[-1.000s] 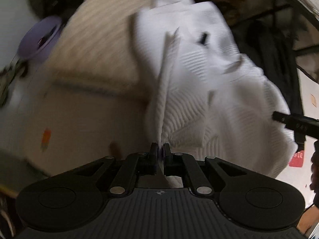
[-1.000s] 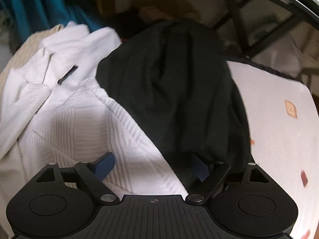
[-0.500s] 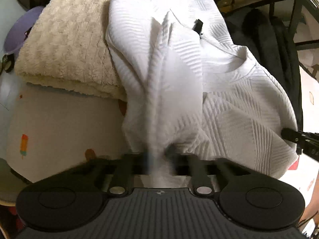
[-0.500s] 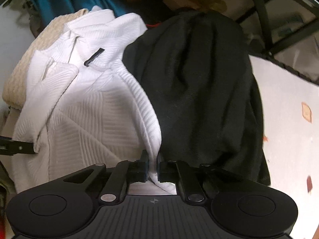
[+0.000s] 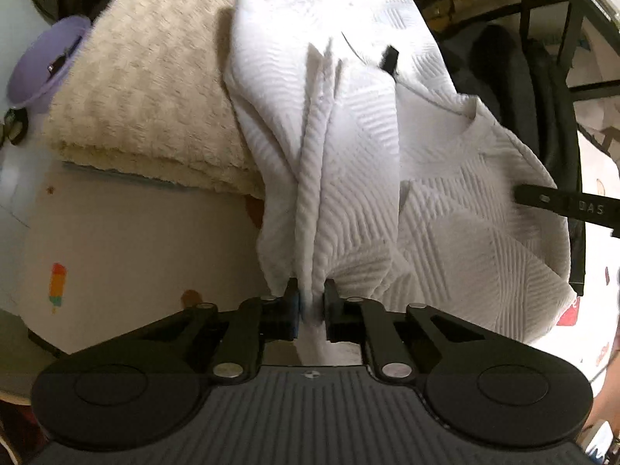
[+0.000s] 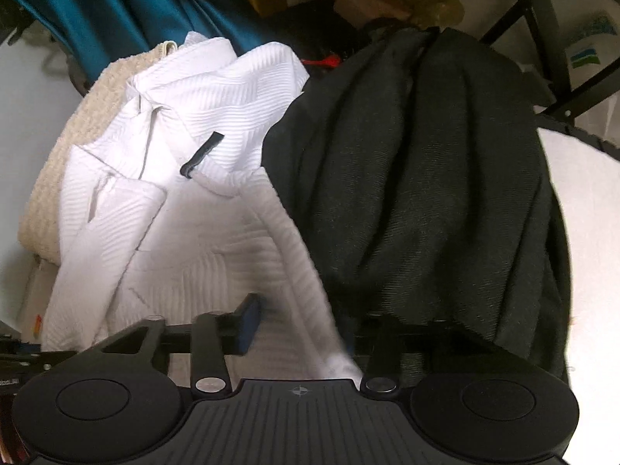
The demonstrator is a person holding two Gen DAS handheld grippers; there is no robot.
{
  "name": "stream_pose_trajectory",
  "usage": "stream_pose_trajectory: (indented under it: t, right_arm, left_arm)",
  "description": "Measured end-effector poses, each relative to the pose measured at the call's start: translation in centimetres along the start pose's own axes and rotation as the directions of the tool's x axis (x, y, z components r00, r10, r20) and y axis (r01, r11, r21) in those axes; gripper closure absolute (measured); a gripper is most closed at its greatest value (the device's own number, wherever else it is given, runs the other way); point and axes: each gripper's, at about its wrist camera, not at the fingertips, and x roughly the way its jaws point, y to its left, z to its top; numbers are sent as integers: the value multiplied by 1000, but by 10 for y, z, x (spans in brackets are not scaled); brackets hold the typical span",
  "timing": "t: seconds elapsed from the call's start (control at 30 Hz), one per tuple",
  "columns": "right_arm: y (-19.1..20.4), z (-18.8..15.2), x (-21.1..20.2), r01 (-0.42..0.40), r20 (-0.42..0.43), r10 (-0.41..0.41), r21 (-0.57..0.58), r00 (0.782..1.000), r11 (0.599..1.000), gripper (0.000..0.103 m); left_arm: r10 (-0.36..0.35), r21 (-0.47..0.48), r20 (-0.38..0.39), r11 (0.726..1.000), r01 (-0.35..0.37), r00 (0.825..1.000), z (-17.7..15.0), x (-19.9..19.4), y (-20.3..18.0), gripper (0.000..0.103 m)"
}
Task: Fold clothes
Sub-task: 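Grasp the white shirt with the left gripper while the right gripper grasps it too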
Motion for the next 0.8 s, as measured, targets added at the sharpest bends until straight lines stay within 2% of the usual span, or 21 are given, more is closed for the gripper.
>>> stream_pose_trajectory:
  t: [0.03,0.07,0.2,0.23,0.33,0.43,0.47,0.5,0.57,0.7,0.8]
  right_arm:
    - [0,0,-6,7,-9,-7,0,1000,1000,96]
    - [0,0,-12,14,-15,-14,7,1000,1000,98]
    - [-20,-9,-73,-55,23,51,220,998,974,99]
    - [-26,-14,-91,-50,49,39,248,998,968,100]
    - [-53,-37,-134,23,120,-67,335,990,942,100]
    - [-103,-73,-152,169,101,-249,493,963,854,100]
    - [-121,-88,-153,208,79,-296,545,952,812,100]
    - [-135,-100,-153,235,54,-326,585,944,776,100]
    - [-150,-116,-148,259,11,-339,624,941,738,100]
    - [-138,-119,-143,252,40,-331,563,943,787,100]
    - [-128,-121,-147,193,81,-279,540,957,819,100]
  left_arm:
    - [5,6,-3,1000,-5,1000,-4,-2,2,95]
    - [11,12,-5,1000,-11,1000,-7,-4,3,96]
    - [33,35,-15,999,-32,999,-22,-12,10,96]
    - [38,41,-18,998,-38,999,-25,-14,12,96]
    - [55,59,-25,997,-53,998,-36,-19,17,96]
    - [14,134,-42,991,-9,999,-50,-16,10,91]
    - [-5,157,-35,987,10,999,-48,-18,2,82]
    - [-24,181,-28,983,29,999,-46,-21,-6,64]
    - [-63,228,-16,971,65,998,-42,-26,-22,40]
    - [-108,307,87,949,77,990,-3,-41,-70,35]
    - [-124,366,128,928,70,984,33,-35,-114,28]
